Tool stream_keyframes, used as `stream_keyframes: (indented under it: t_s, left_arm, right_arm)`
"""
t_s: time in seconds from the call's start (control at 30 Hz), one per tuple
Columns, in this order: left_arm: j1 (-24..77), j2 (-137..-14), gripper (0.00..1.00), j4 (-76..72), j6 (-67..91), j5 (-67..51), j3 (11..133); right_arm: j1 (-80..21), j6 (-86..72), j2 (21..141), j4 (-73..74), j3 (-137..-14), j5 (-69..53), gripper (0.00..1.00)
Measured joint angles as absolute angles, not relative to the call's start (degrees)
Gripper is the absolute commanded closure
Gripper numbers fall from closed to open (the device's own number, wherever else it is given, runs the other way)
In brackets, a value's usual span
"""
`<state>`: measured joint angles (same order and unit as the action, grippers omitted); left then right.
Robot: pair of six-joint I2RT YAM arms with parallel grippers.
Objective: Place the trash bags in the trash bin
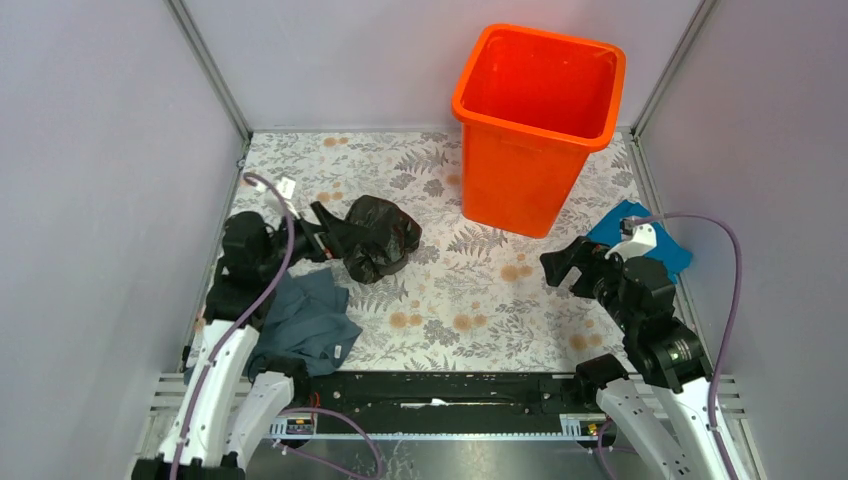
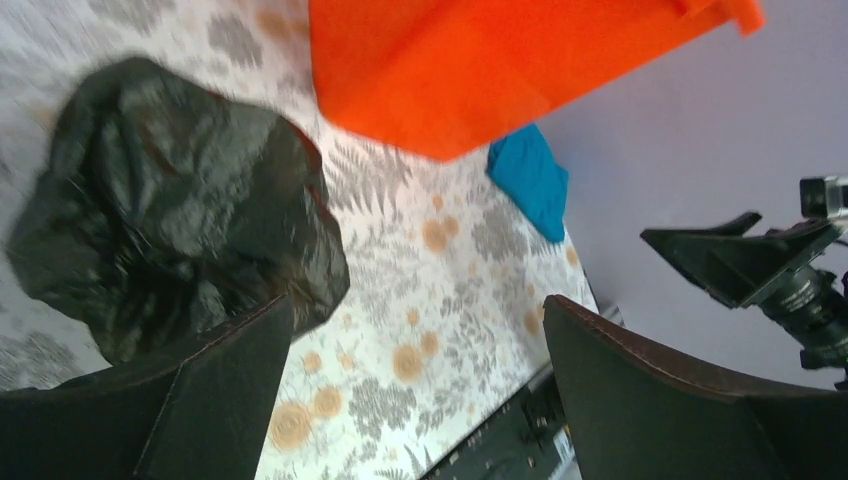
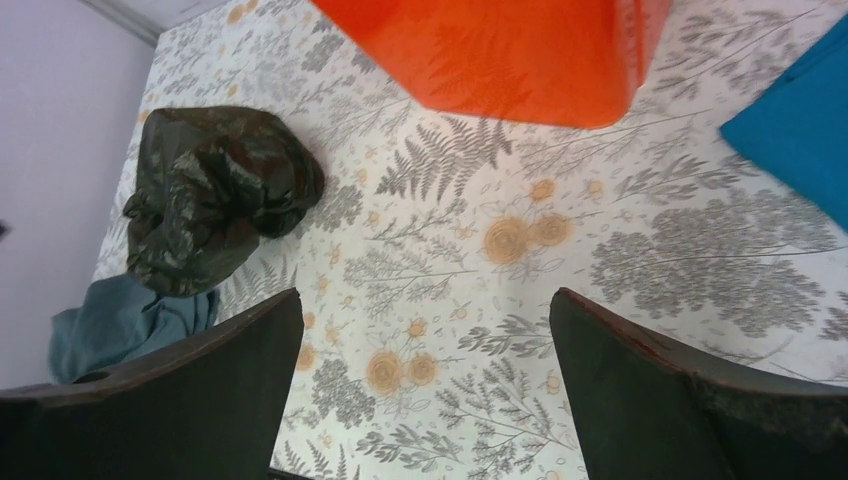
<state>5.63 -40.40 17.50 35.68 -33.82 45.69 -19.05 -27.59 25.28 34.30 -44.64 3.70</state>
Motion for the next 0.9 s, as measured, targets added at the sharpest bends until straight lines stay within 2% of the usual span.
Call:
stream_keyframes:
  t_s: [0.13, 0.3, 0.47, 0.7, 0.9]
  left_arm:
    - [11.9, -44.88, 0.01, 21.15, 35.05, -30.83, 44.25]
    - [24.77, -51.2, 0.01, 27.4, 32.56, -18.76, 46.81]
    - [28.01, -55.02, 0.01, 27.81, 33.23, -9.06, 47.22]
    - [28.14, -55.7, 0.01, 24.73, 36.53, 5.89, 45.3]
    - [28.14, -62.15, 0.01, 20.62, 38.37, 8.75, 45.01]
  right_arm:
    - [-18.98, -29.21, 26.17, 31.22, -41.58, -1.45, 0.0]
    - [-18.96, -33.67, 30.74, 20.95, -34.98, -11.35, 0.0]
    - [-19.51, -38.19, 41.52, 5.02, -27.22, -19.05, 0.0]
    - [-26.92, -40.51, 60.12, -16.53, -24.01, -17.43, 0.0]
    - [-37.32, -38.02, 70.0, -30.39, -23.88, -9.87, 0.0]
